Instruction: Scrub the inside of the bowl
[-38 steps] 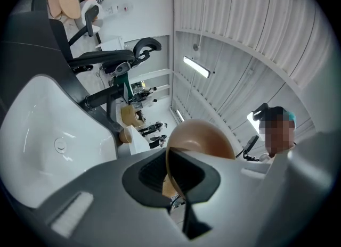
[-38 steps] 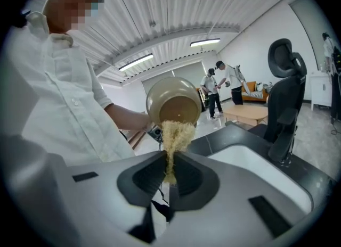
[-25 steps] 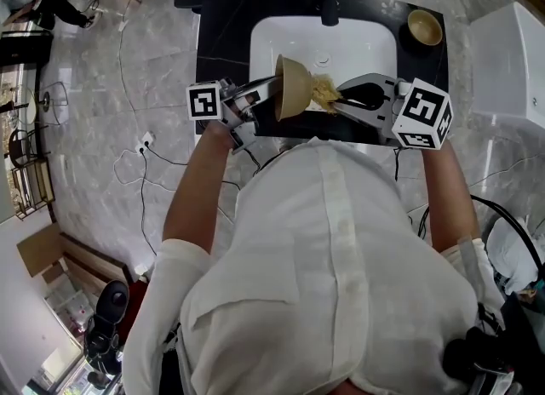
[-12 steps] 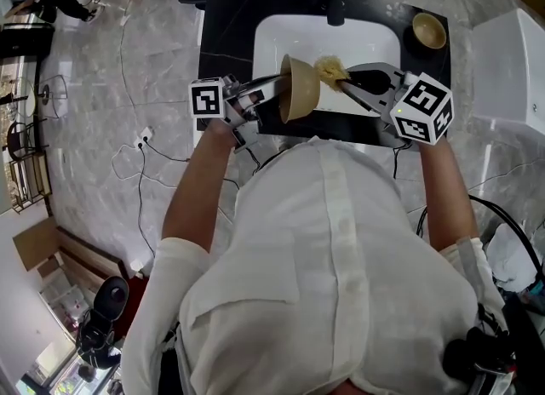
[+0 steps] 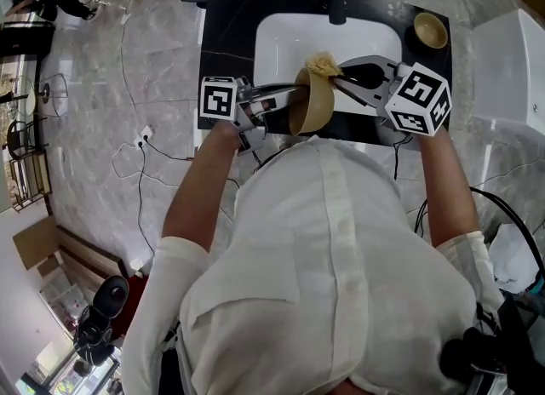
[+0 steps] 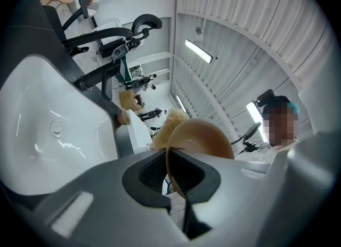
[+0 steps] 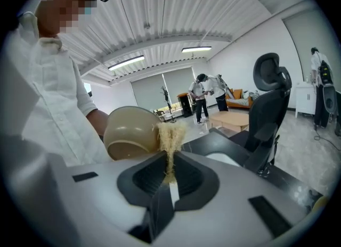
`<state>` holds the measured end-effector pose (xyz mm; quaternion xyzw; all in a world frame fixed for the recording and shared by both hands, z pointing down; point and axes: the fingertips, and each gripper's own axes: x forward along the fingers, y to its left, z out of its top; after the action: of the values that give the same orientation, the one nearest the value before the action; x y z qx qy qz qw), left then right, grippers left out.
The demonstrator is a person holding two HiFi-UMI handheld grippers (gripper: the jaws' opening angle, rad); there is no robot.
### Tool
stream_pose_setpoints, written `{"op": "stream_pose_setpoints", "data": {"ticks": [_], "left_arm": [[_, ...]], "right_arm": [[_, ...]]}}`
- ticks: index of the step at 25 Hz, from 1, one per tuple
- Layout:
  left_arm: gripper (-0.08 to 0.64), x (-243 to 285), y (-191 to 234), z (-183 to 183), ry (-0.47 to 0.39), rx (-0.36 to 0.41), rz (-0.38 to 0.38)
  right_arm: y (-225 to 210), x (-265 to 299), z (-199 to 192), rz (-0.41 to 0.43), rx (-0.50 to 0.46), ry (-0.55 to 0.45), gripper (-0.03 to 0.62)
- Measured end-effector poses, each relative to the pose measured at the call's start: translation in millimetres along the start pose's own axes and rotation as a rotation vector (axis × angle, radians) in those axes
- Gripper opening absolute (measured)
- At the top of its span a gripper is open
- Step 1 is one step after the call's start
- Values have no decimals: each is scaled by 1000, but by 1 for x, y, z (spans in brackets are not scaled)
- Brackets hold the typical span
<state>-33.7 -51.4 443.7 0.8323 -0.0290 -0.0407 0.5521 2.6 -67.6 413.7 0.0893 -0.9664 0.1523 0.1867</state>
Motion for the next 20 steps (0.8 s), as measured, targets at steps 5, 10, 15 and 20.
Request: {"op": "stream_pose_setpoints", "data": {"ticks": [5,10,15,20], "left_arm": [[11,-3,11,-5,21,-20,35],[11,-11,23,-3,-1,-78,60],[12,-22,40,1,-35,-87,133],[11,-29,42,10,-101,-110,158]], "right_arm": [[6,4,3,21,-87,59,34],[9,1,16,8,-151,77,34],[21,1,18,-17,-221,126,34],[40,1,26,7,-224,94,34]]}}
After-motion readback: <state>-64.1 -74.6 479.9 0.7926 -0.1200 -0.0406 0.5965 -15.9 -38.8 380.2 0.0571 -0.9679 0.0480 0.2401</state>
